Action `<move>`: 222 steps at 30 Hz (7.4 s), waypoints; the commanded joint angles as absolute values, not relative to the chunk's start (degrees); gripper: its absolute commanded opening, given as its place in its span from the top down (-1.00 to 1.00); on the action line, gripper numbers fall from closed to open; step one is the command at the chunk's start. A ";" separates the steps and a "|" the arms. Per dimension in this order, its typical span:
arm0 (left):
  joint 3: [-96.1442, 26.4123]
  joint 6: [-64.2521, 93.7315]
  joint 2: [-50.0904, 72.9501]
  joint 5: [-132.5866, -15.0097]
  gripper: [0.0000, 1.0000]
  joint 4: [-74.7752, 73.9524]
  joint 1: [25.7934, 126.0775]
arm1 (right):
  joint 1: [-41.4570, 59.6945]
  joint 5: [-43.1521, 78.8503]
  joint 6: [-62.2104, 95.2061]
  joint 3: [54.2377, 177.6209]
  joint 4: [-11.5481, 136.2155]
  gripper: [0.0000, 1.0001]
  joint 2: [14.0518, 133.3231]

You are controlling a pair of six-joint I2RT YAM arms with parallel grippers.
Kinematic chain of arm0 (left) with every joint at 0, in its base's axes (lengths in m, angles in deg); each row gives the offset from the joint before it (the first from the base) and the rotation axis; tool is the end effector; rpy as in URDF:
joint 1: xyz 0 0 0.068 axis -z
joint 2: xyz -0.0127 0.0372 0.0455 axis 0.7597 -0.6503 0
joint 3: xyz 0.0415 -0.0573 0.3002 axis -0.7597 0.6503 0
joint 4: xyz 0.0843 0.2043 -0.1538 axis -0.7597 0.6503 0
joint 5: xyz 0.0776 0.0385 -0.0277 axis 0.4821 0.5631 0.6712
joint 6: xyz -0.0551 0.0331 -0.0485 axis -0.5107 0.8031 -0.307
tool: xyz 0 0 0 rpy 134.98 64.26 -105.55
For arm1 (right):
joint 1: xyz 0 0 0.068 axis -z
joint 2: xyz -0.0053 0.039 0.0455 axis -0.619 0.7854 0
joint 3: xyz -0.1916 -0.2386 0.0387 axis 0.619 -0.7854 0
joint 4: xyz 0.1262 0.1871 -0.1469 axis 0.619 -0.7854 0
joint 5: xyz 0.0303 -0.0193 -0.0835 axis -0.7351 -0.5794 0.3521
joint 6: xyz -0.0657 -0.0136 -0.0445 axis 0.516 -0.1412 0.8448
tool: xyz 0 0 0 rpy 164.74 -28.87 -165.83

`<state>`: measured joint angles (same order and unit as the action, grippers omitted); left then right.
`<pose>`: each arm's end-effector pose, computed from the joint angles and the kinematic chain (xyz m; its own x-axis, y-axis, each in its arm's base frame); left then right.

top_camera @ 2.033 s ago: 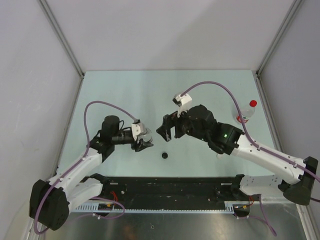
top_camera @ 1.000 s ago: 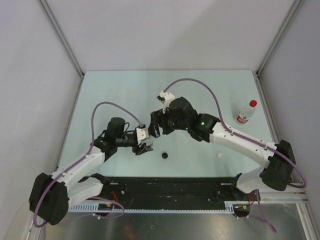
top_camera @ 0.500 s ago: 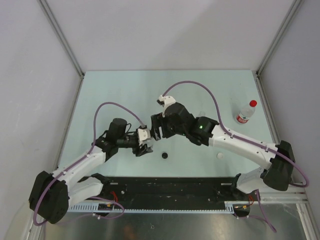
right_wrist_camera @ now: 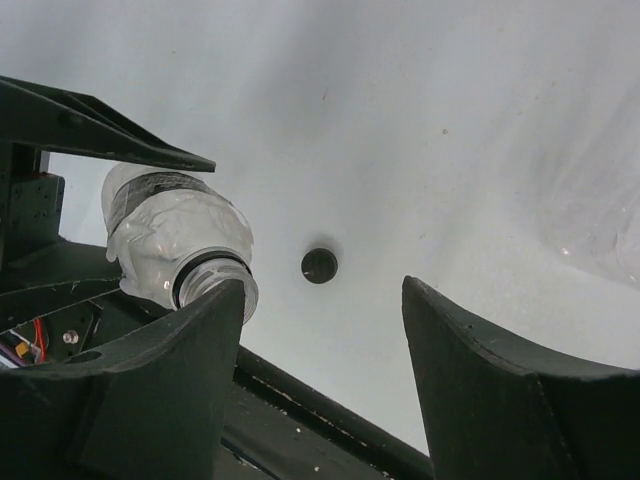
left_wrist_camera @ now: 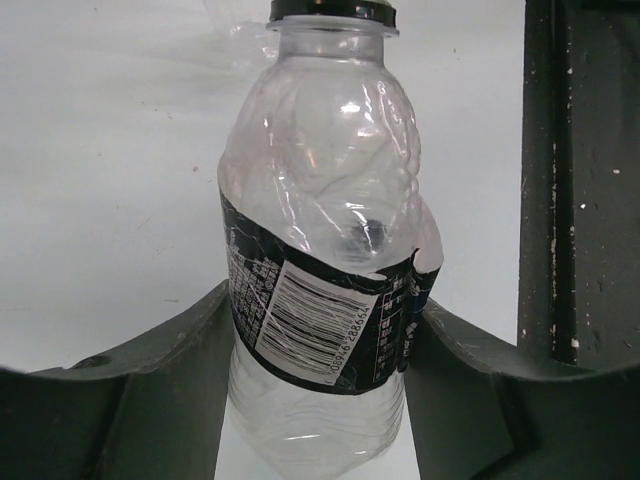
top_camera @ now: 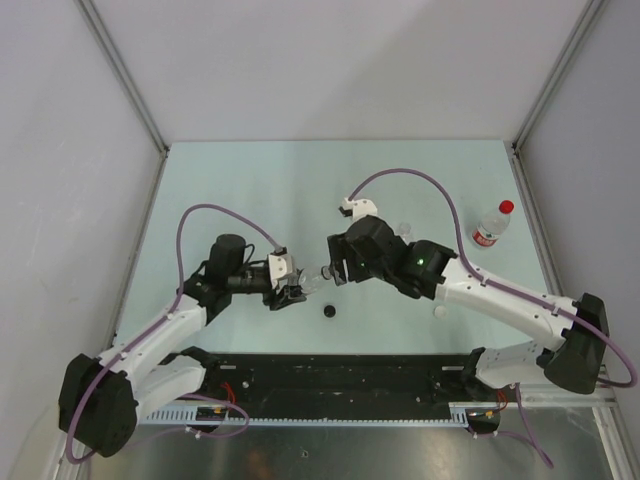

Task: Screw on the bottle caps
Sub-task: Screw the bottle cap onto the plastic bottle.

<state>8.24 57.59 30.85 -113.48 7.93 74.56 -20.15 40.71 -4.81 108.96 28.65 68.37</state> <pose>0.1645 -0.1342 0.2355 0.0164 0.3764 -0.9263 0.9812 0.1723 0.0874 0.1783 0.2551 0.3399 -0.6443 -0.1790 -0.7436 -0.4704 0.8594 0.2006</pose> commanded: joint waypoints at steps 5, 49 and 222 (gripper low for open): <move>4.86 54.13 32.42 -114.44 0.20 2.73 73.14 | -21.42 27.51 7.21 108.60 40.21 -0.45 61.62; 31.35 -7.36 73.64 -75.73 0.19 1.06 69.72 | -23.01 23.44 17.41 95.22 53.85 -0.37 88.91; -3.54 46.13 20.46 -118.92 0.24 -9.29 90.73 | -12.64 5.59 8.02 100.65 23.22 0.56 59.37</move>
<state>0.83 47.29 16.14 -122.05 3.17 89.84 -11.88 3.47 19.76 104.06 27.64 57.01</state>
